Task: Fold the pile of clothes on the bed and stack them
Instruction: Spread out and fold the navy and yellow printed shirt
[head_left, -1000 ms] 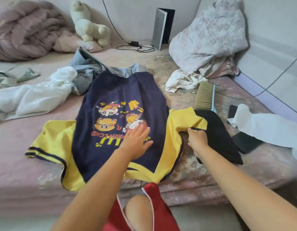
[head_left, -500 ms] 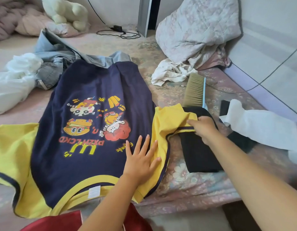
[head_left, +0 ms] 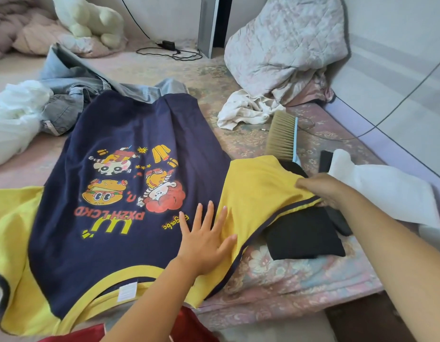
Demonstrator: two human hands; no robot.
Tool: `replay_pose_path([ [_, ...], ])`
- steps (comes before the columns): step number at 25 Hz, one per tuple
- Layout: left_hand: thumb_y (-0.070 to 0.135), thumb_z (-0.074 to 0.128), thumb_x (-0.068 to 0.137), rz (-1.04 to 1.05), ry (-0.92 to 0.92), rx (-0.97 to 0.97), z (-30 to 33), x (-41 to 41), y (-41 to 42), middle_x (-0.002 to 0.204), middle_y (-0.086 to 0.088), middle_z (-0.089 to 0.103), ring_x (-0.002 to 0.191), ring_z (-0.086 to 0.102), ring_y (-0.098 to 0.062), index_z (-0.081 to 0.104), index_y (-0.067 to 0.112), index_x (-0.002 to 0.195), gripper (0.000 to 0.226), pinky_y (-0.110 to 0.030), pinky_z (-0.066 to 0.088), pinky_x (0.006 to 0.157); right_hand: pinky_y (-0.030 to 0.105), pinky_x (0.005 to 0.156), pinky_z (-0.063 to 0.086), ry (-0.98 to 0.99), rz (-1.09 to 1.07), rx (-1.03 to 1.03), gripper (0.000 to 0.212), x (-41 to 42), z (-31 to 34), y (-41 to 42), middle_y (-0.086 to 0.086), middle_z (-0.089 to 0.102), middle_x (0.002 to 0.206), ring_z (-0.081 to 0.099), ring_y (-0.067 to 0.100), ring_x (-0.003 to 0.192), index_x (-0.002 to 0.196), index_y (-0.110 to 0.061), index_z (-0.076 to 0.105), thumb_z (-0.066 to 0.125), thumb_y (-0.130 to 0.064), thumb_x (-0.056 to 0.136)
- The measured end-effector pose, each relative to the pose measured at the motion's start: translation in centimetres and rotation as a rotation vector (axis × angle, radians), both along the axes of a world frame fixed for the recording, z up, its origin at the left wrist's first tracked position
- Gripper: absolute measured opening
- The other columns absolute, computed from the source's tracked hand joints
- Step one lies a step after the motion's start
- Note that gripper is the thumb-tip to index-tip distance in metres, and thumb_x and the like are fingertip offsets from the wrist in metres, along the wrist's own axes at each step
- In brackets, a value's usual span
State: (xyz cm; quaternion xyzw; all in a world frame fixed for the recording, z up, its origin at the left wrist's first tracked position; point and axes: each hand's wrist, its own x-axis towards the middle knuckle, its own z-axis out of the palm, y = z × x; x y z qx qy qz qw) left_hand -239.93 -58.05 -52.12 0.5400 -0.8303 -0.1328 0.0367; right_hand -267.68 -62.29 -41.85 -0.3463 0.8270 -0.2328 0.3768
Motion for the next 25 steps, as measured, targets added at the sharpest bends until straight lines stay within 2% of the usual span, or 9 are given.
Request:
replay_pose_path([
  [2, 0.081, -0.032, 0.057, -0.006, 0.118, 0.001, 1.2, -1.5, 0.2, 0.159, 0.001, -0.017, 0.146, -0.018, -0.021, -0.015, 0.033, 0.149, 0.105, -0.052, -0.021, 0.109, 0.037, 0.089, 0.044, 0.044, -0.015, -0.042, 0.068, 0.6, 0.5, -2.0, 0.016, 0.051, 0.134, 0.053, 0.032, 0.116, 0.139, -0.005, 0.040, 0.061, -0.043, 0.087],
  [5, 0.079, -0.013, 0.071, -0.123, 0.254, -0.008, 3.3, -5.5, 0.4, 0.159, 0.004, -0.015, 0.145, -0.019, -0.017, -0.011, 0.026, 0.151, 0.096, -0.045, -0.019, 0.114, 0.038, 0.096, 0.045, 0.081, 0.076, -0.005, 0.075, 0.7, 0.5, -4.4, 0.015, 0.050, 0.137, 0.052, 0.032, 0.119, 0.139, -0.004, 0.040, 0.066, -0.047, 0.084],
  [8, 0.069, 0.020, 0.089, -0.155, 0.356, 0.284, 4.4, -8.9, -0.3, 0.158, 0.007, -0.020, 0.145, -0.019, -0.016, -0.014, 0.026, 0.150, 0.083, -0.044, -0.011, 0.117, 0.042, 0.098, 0.047, 0.026, 0.243, 0.219, 0.072, 0.4, 2.3, -4.6, 0.015, 0.055, 0.131, 0.056, 0.030, 0.115, 0.131, -0.005, 0.048, 0.071, -0.048, 0.078],
  [12, 0.054, 0.051, 0.092, -0.048, 0.747, 0.514, 4.0, -9.2, -0.7, 0.158, 0.012, -0.011, 0.146, -0.008, -0.009, -0.019, 0.027, 0.149, 0.094, -0.039, -0.002, 0.120, 0.032, 0.074, 0.055, -0.300, 0.242, -0.011, 0.025, 1.1, 4.0, -4.1, 0.014, 0.067, 0.107, 0.064, 0.020, 0.084, 0.106, -0.010, 0.062, 0.058, -0.031, 0.093],
  [14, 0.045, 0.066, 0.086, 0.081, 1.005, 0.524, 4.5, -7.7, -1.1, 0.154, 0.020, -0.007, 0.145, 0.003, -0.005, -0.021, 0.026, 0.148, 0.108, -0.035, 0.011, 0.120, 0.025, 0.060, 0.054, -0.378, 0.234, -0.120, 0.024, 3.5, 4.4, -4.0, 0.009, 0.065, 0.084, 0.062, 0.016, 0.068, 0.104, -0.007, 0.061, 0.053, -0.028, 0.096],
  [16, 0.043, 0.073, 0.080, 0.210, 1.097, 0.462, 5.0, -5.2, -1.4, 0.156, 0.015, -0.008, 0.145, 0.011, -0.008, -0.024, 0.030, 0.146, 0.119, -0.034, 0.020, 0.118, 0.020, 0.050, 0.051, -0.453, 0.284, -0.208, 0.017, 7.3, 4.6, -4.0, 0.005, 0.060, 0.070, 0.060, 0.011, 0.054, 0.094, -0.010, 0.059, 0.051, -0.024, 0.098],
  [19, 0.022, 0.067, 0.087, 0.303, 1.170, 0.388, 5.2, 0.1, -1.6, 0.160, 0.003, 0.003, 0.144, 0.018, -0.012, -0.021, 0.032, 0.147, 0.107, -0.026, 0.027, 0.108, 0.017, 0.041, 0.045, -0.363, 0.481, -0.273, 0.021, 14.2, 3.9, -4.1, 0.003, 0.049, 0.063, 0.052, 0.008, 0.044, 0.079, -0.016, 0.048, 0.050, -0.024, 0.098],
  [23, 0.041, 0.051, 0.080, 0.645, 1.435, 0.540, 5.0, 7.7, -2.9, 0.137, -0.004, 0.051, 0.122, 0.053, -0.018, 0.025, 0.014, 0.150, 0.079, -0.032, 0.046, 0.099, 0.023, 0.045, 0.051, -0.171, 0.745, -0.333, 0.025, 23.1, 0.5, -2.9, 0.003, 0.045, 0.071, 0.053, 0.014, 0.057, 0.076, -0.015, 0.041, 0.050, -0.026, 0.098],
  [25, 0.065, 0.044, 0.082, 0.794, 1.275, 0.550, 5.2, 9.7, -3.1, 0.127, -0.005, 0.059, 0.114, 0.055, -0.019, 0.052, 0.013, 0.132, 0.073, -0.037, 0.044, 0.100, 0.027, 0.055, 0.053, -0.229, 0.783, -0.279, 0.020, 25.1, -1.2, -2.0, 0.001, 0.048, 0.078, 0.057, 0.014, 0.064, 0.085, -0.015, 0.045, 0.048, -0.029, 0.098],
])
